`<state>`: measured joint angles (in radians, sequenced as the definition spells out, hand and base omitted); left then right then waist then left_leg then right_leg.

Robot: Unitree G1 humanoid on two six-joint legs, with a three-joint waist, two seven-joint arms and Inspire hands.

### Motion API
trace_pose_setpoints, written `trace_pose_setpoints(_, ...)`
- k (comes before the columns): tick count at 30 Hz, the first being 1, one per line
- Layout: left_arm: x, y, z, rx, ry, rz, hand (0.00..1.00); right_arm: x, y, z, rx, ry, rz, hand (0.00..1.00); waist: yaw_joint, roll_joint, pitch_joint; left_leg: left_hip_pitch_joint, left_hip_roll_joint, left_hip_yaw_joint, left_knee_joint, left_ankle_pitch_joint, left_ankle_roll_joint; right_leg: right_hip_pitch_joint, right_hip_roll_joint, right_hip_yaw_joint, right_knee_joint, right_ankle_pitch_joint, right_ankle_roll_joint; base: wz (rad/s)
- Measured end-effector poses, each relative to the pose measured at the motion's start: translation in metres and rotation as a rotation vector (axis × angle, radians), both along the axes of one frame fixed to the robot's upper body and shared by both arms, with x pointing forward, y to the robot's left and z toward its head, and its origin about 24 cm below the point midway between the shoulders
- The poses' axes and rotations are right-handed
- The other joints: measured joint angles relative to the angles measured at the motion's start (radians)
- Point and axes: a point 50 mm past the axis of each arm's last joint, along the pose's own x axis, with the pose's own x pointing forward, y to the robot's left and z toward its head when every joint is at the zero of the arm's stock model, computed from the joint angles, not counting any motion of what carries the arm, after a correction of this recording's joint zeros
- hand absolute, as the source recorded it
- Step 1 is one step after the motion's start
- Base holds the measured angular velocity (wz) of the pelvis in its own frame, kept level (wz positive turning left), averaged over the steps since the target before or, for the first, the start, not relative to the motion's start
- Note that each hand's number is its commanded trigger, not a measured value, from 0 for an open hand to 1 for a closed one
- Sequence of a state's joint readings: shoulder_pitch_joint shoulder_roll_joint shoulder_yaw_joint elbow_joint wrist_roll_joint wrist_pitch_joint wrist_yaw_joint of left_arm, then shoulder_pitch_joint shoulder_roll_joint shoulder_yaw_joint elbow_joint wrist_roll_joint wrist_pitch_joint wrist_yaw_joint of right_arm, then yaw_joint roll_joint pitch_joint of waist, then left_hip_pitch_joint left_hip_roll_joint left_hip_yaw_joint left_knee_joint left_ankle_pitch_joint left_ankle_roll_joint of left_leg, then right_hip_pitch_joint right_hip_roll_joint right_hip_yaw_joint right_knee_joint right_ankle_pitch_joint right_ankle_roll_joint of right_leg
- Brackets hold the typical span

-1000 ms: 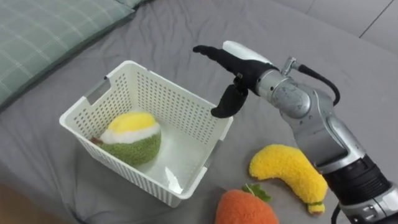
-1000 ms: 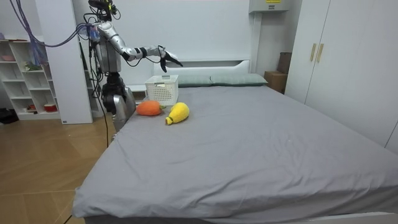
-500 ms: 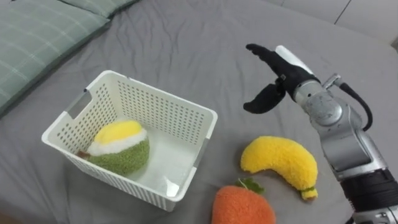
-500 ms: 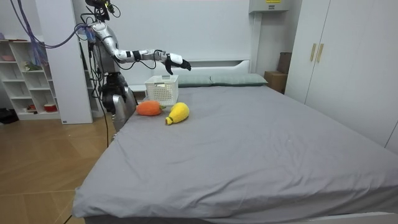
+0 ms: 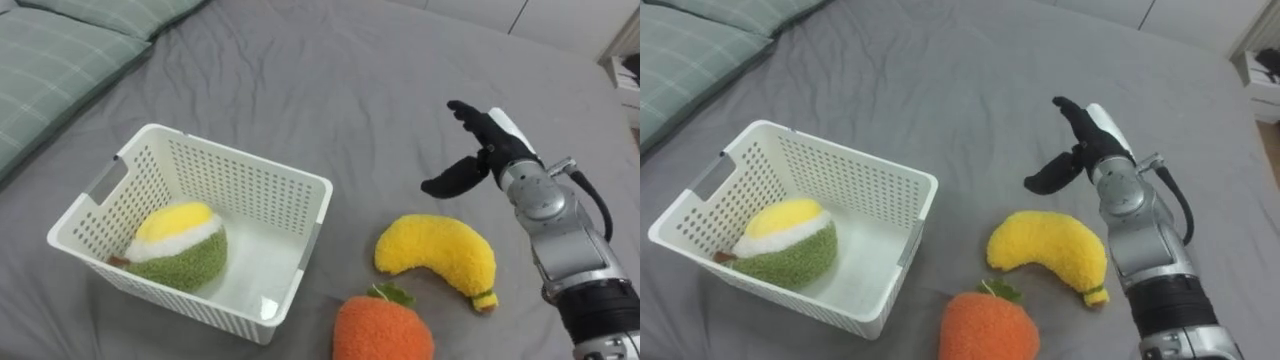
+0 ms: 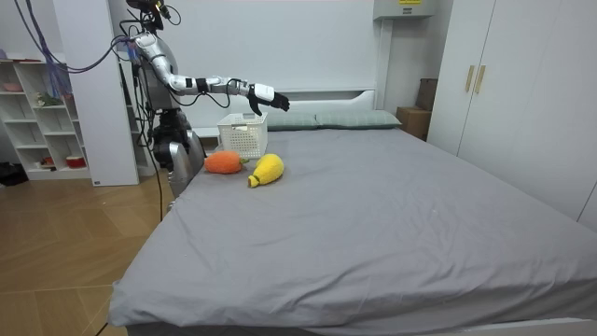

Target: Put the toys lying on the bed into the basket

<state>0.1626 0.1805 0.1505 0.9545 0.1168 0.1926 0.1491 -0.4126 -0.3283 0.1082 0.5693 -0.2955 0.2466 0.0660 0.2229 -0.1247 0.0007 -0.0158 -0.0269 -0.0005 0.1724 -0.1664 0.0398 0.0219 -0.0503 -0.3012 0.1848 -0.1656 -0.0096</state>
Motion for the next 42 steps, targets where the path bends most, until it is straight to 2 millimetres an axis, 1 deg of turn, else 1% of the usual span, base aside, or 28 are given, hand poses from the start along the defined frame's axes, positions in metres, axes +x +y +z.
trace_pose_setpoints(1, 0.002, -0.001, 0.000, -0.004, -0.007, -0.003, 0.00, -0.001, -0.002, -0.003, -0.005, 0.006, -0.008, 0.00, 0.001, -0.002, 0.0012, -0.011, 0.000, 0.001, 0.005, 0.001, 0.001, -0.011, 0.000, 0.000, 0.004, 0.000, 0.000, 0.00)
trace_pose_setpoints(3, 0.013, -0.004, 0.001, -0.016, -0.038, -0.018, 0.00, -0.004, -0.008, -0.014, -0.020, 0.031, -0.037, 0.00, 0.001, -0.007, 0.0070, -0.057, 0.001, 0.006, 0.024, 0.002, 0.001, -0.052, 0.000, 0.000, 0.005, 0.003, -0.004, 0.03)
trace_pose_setpoints(4, 0.016, -0.005, 0.001, -0.020, -0.049, -0.017, 0.00, -0.004, -0.009, -0.016, -0.025, 0.041, -0.042, 0.00, 0.001, -0.007, 0.0076, -0.069, 0.001, 0.007, 0.028, 0.002, 0.002, -0.063, 0.000, 0.001, 0.006, 0.004, -0.004, 0.00)
trace_pose_setpoints(6, 0.029, -0.006, 0.003, -0.022, -0.082, -0.040, 0.00, -0.001, -0.012, -0.021, -0.047, 0.068, -0.055, 0.00, 0.004, -0.008, 0.0132, -0.122, 0.006, 0.014, 0.037, 0.005, 0.001, -0.113, -0.001, 0.001, 0.005, 0.014, -0.008, -0.06)
trace_pose_setpoints(8, 0.040, -0.010, 0.003, -0.035, -0.105, -0.051, 0.00, 0.003, -0.014, -0.021, -0.055, 0.074, -0.063, 0.00, 0.004, -0.003, 0.0178, -0.157, 0.008, 0.018, 0.048, 0.006, 0.001, -0.146, 0.000, 0.000, 0.004, 0.019, -0.009, -0.06)
trace_pose_setpoints(10, 0.045, -0.013, 0.003, -0.045, -0.113, -0.058, 0.00, 0.005, -0.014, -0.022, -0.067, 0.077, -0.059, 0.00, 0.005, 0.002, 0.0232, -0.177, 0.009, 0.019, 0.051, 0.006, 0.001, -0.164, 0.000, 0.001, 0.004, 0.020, -0.010, 0.00)
trace_pose_setpoints(12, 0.055, -0.015, 0.005, -0.047, -0.140, -0.085, 0.00, 0.006, -0.015, -0.026, -0.088, 0.087, -0.057, 0.00, 0.005, 0.008, 0.0299, -0.195, 0.009, 0.019, 0.051, 0.006, 0.001, -0.180, 0.001, 0.000, 0.003, 0.020, -0.010, 0.02)
trace_pose_setpoints(16, 0.061, -0.018, 0.006, -0.059, -0.167, -0.088, 0.00, 0.004, -0.019, -0.028, -0.090, 0.088, -0.069, 0.00, 0.005, 0.011, 0.0333, -0.224, 0.009, 0.015, 0.049, 0.006, 0.001, -0.211, 0.001, 0.002, 0.003, 0.020, -0.010, 0.00)
trace_pose_setpoints(18, 0.060, -0.021, 0.004, -0.079, -0.170, -0.078, 0.00, 0.001, -0.021, -0.032, -0.084, 0.099, -0.083, 0.00, 0.005, 0.016, 0.0372, -0.234, 0.009, 0.011, 0.049, 0.006, 0.001, -0.221, 0.000, -0.001, 0.002, 0.020, -0.010, 0.00)
trace_pose_setpoints(20, 0.056, -0.022, 0.002, -0.086, -0.155, -0.070, 0.00, 0.000, -0.021, -0.034, -0.092, 0.111, -0.077, 0.00, 0.005, 0.017, 0.0378, -0.241, 0.009, 0.012, 0.045, 0.006, 0.001, -0.230, 0.001, -0.001, 0.002, 0.020, -0.010, -0.02)
trace_pose_setpoints(21, 0.054, -0.022, 0.001, -0.086, -0.145, -0.072, 0.00, 0.000, -0.022, -0.034, -0.100, 0.106, -0.071, 0.04, 0.005, 0.018, 0.0387, -0.246, 0.009, 0.013, 0.041, 0.006, 0.001, -0.238, 0.001, -0.001, 0.001, 0.020, -0.010, -0.04)
trace_pose_setpoints(22, 0.053, -0.022, 0.000, -0.087, -0.141, -0.074, 0.00, 0.000, -0.023, -0.034, -0.103, 0.104, -0.072, 0.82, 0.005, 0.018, 0.0389, -0.249, 0.009, 0.013, 0.041, 0.006, 0.001, -0.241, 0.001, -0.001, 0.001, 0.020, -0.010, 0.00)
trace_pose_setpoints(23, 0.052, -0.022, 0.000, -0.087, -0.136, -0.078, 0.00, 0.000, -0.025, -0.033, -0.112, 0.096, -0.080, 1.00, 0.007, 0.019, 0.0391, -0.254, 0.009, 0.013, 0.040, 0.006, 0.001, -0.248, 0.001, -0.001, 0.001, 0.020, -0.010, 0.00)
trace_pose_setpoints(25, 0.052, -0.022, 0.000, -0.088, -0.134, -0.079, 0.00, -0.002, -0.026, -0.035, -0.131, 0.098, -0.087, 1.00, 0.013, 0.020, 0.0396, -0.254, 0.009, 0.015, 0.040, 0.006, 0.001, -0.249, 0.002, -0.001, 0.001, 0.020, -0.010, -0.03)
trace_pose_setpoints(28, 0.054, -0.023, 0.000, -0.095, -0.150, -0.078, 0.00, -0.003, -0.024, -0.037, -0.158, 0.093, -0.077, 1.00, 0.016, 0.026, 0.0438, -0.254, 0.009, 0.015, 0.039, 0.006, 0.001, -0.249, 0.002, -0.002, 0.000, 0.020, -0.010, 0.00)
trace_pose_setpoints(32, 0.055, -0.023, 0.001, -0.097, -0.169, -0.075, 0.00, -0.006, -0.030, -0.040, -0.176, 0.091, -0.097, 1.00, 0.023, 0.033, 0.0477, -0.254, 0.009, 0.015, 0.039, 0.006, 0.001, -0.248, 0.002, -0.002, 0.000, 0.020, -0.010, 0.00)
trace_pose_setpoints(42, 0.054, -0.024, 0.000, -0.103, -0.166, -0.074, 0.00, -0.013, -0.034, -0.048, -0.189, 0.129, -0.116, 1.00, 0.026, 0.038, 0.0450, -0.253, 0.009, 0.016, 0.040, 0.006, 0.001, -0.246, 0.002, -0.001, 0.002, 0.020, -0.010, 0.00)
